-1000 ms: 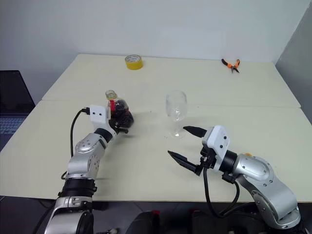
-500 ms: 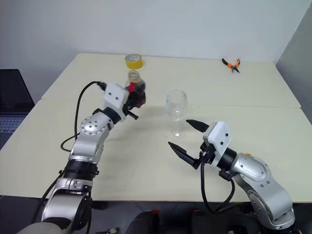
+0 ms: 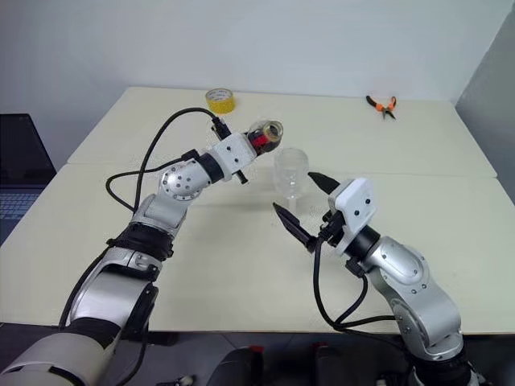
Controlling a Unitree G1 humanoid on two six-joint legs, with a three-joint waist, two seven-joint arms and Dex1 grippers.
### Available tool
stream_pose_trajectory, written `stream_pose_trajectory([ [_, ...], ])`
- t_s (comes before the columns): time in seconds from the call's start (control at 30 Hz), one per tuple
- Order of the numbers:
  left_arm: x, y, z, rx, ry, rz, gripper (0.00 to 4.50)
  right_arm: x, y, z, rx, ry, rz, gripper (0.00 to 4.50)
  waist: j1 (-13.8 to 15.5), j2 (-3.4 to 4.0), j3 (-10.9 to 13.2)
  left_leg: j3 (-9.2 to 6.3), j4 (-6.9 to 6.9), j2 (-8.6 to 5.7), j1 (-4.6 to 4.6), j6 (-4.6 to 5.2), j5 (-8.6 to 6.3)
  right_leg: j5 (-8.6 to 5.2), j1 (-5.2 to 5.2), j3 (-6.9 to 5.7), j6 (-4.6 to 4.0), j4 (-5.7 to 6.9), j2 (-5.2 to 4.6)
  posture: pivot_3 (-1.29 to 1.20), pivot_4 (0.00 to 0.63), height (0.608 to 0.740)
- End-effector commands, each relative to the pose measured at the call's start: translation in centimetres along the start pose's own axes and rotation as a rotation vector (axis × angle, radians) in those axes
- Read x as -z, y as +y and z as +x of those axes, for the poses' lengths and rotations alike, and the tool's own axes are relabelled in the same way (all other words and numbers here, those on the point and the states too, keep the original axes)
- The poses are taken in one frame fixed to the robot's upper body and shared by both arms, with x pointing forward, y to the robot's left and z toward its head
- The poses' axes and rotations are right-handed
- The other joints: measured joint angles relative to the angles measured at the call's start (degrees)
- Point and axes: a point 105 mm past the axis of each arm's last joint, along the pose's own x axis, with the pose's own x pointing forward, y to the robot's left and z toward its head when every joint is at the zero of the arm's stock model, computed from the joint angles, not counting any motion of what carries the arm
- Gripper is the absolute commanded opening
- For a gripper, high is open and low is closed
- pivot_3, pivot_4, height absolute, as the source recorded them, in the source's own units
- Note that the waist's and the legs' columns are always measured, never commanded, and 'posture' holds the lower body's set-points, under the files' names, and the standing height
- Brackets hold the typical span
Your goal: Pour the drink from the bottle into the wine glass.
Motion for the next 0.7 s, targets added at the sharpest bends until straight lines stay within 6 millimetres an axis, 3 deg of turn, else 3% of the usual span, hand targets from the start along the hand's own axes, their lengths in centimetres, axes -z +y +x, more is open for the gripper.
stream_pose_trajectory([
  [0.03,-2.1,2.4,0.3,-0.061,-0.085,0.118,0.63,-1.0,0.1,0.2,-0.002,-0.036,-0.020,4.50,0.01,0.00,0.00,0.00,0.00,0.00,-0.03,0.00,0.00,0.00,-0.03,0.00,0.00,0.00,0.00,0.00,0.150,0.740],
  [0.7,-2.8,3.9,1.0,-0.056,-0.102,0.390,0.63,-0.1,-0.3,0.6,0.032,0.003,-0.022,4.50,-0.09,0.00,0.00,0.01,0.20,-0.03,-0.69,-0.19,0.14,0.00,-0.82,0.00,-0.01,0.46,0.00,0.00,0.150,0.740],
])
